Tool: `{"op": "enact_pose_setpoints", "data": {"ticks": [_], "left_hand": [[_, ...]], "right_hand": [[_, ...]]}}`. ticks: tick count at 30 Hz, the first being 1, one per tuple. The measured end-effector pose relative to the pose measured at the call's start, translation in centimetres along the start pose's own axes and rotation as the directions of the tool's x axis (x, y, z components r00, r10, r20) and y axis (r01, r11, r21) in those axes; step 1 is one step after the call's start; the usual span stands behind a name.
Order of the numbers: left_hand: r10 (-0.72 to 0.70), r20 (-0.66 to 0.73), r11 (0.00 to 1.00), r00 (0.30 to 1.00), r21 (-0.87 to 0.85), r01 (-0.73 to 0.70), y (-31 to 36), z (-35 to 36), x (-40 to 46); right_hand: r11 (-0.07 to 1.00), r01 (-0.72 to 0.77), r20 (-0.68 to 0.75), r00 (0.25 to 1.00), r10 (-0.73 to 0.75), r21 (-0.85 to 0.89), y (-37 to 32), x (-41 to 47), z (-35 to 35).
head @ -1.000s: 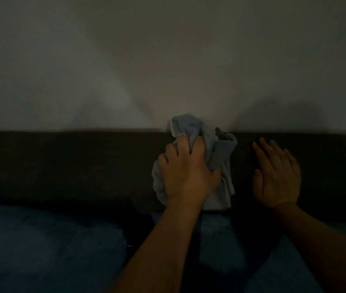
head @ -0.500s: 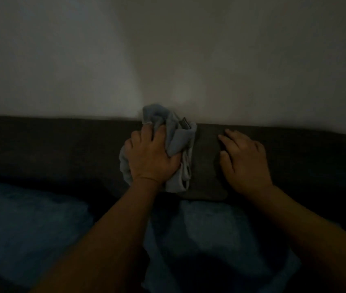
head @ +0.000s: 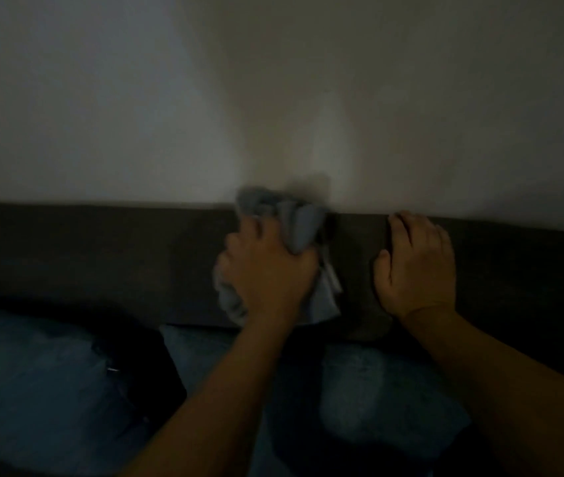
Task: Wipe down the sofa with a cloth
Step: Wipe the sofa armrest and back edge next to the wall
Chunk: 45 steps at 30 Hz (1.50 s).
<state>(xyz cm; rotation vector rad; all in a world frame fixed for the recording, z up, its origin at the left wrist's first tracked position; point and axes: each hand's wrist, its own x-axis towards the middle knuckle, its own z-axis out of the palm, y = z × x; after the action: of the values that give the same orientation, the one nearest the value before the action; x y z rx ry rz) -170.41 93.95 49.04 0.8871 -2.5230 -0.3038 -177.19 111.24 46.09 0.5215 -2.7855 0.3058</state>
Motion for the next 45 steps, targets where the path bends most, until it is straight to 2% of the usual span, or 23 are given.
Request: {"op": "enact_pose_setpoints", "data": {"ticks": [2, 4, 8, 10, 13, 16, 18, 23, 26, 28, 37, 41, 42, 45], "left_hand": [[0.186, -0.007, 0.982, 0.983, -0.031, -0.186, 2.0, 0.9, -1.2], [0.253, -0.045, 0.966, 0.966, -0.039, -0.255, 1.5, 1.8, -1.1], [0.296, -0.079, 0.953, 0.952, -0.041, -0.300, 0.6, 3.2, -0.9], [0.297, -0.089, 0.952, 0.951, -0.049, -0.302, 0.7, 3.3, -0.9], [0.299, -0.098, 0.951, 0.949, -0.050, -0.305, 0.7, 3.1, -1.0], [0.302, -0.083, 0.953, 0.950, -0.014, -0.304, 0.7, 2.9, -1.1], [0.291, -0.060, 0.956, 0.955, -0.003, -0.292, 0.8, 2.8, -1.2], [0.291, -0.082, 0.957, 0.953, 0.023, -0.290, 0.8, 3.0, -1.2], [0.280, -0.101, 0.958, 0.955, 0.092, -0.272, 1.1, 3.3, -1.3], [0.274, -0.106, 0.958, 0.956, 0.112, -0.262, 1.3, 3.3, -1.4], [0.174, -0.060, 0.979, 0.983, 0.116, -0.167, 2.3, 2.9, -1.6], [-0.072, -0.023, 0.988, 0.997, 0.133, 0.075, 6.3, 1.9, -2.7], [-0.068, -0.001, 0.990, 0.998, 0.122, 0.068, 8.3, 1.8, -3.6], [0.203, 0.075, 0.978, 0.976, 0.041, -0.207, 13.2, 3.3, -6.9]], "right_hand": [[0.999, 0.017, -0.013, 1.000, -0.017, 0.034, 0.0, 0.1, 0.1], [0.998, 0.037, -0.020, 0.999, -0.036, 0.048, 0.2, 0.1, 0.3], [0.995, 0.044, 0.002, 0.999, -0.045, 0.084, 0.2, 0.1, 0.1], [0.989, 0.093, 0.041, 0.994, -0.098, 0.118, 0.8, 0.0, -0.3], [0.982, 0.183, 0.129, 0.974, -0.186, 0.038, 5.5, -1.1, -2.0], [0.997, 0.004, 0.216, 0.976, 0.014, -0.083, 10.2, -2.9, -4.6], [0.986, -0.067, 0.292, 0.950, 0.110, -0.151, 10.8, -3.1, -4.9], [0.979, 0.006, 0.422, 0.903, 0.083, -0.206, 12.7, -1.6, -6.1], [0.967, -0.150, 0.461, 0.857, 0.231, -0.205, 16.6, -2.7, -6.9], [0.957, -0.240, 0.447, 0.847, 0.288, -0.162, 17.6, -3.7, -6.9], [0.971, -0.182, 0.298, 0.928, 0.222, -0.156, 17.7, -3.7, -5.8], [0.972, -0.179, 0.284, 0.934, 0.216, -0.151, 17.6, -3.9, -5.8], [0.971, -0.179, 0.290, 0.932, 0.218, -0.157, 17.5, -3.9, -5.8], [0.969, -0.176, 0.283, 0.933, 0.220, -0.172, 17.6, -3.9, -5.8]]}}
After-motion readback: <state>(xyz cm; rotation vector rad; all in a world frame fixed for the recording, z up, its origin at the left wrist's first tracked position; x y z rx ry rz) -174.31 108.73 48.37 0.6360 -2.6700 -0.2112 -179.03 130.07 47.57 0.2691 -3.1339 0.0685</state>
